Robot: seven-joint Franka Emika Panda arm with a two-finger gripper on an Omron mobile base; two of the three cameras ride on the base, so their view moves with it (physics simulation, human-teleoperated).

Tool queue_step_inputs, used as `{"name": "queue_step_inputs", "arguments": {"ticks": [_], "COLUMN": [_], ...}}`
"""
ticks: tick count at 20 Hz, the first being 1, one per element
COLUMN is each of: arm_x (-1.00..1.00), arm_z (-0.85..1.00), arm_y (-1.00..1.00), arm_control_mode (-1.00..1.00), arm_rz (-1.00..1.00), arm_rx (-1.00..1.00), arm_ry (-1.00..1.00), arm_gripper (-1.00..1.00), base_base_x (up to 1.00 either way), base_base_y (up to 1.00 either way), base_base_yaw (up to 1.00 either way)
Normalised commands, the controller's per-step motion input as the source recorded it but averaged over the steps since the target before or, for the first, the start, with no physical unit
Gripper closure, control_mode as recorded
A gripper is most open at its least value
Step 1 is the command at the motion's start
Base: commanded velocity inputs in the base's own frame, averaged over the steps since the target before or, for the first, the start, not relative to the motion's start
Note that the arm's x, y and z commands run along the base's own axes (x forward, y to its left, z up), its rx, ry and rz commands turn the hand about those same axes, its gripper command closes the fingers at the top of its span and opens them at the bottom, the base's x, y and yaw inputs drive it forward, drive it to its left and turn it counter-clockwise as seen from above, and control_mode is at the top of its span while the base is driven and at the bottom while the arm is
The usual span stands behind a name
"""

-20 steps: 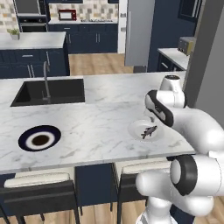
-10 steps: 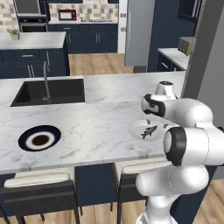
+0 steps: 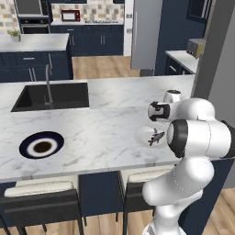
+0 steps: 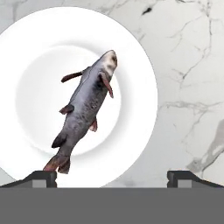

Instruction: Transport the fish and sweet potato to the fridge. Place the fish on the rack containing meat and place the sweet potato on the rack containing the vegetable, ensuring meats and vegetables are on different racks.

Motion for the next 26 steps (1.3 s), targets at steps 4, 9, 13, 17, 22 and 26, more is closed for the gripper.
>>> {"name": "queue_step_inputs", "arguments": {"ticks": [4,9,13,17,22,26], "arm_x": [0.3,0.18,0.14,0.19,0.19,0.18], "arm_z": [-0.08,-0.17,-0.22,-0.22,-0.27,-0.23], "arm_y": [0.0,0.0,0.0,0.0,0.0,0.0], "arm_control_mode": [-1.0,-1.0,-1.0,-1.0,-1.0,-1.0], "arm_rz": [-0.02,-0.12,-0.17,-0.18,-0.14,-0.13], "arm_rx": [0.0,0.0,0.0,0.0,0.0,0.0], "arm_ry": [0.01,0.0,0.0,0.0,0.0,0.0], "arm_gripper": [-1.0,-1.0,-1.0,-1.0,-1.0,-1.0], "base_base_x": [0.0,0.0,0.0,0.0,0.0,0.0], "base_base_y": [0.0,0.0,0.0,0.0,0.0,0.0], "base_base_yaw": [0.0,0.0,0.0,0.0,0.0,0.0]}}
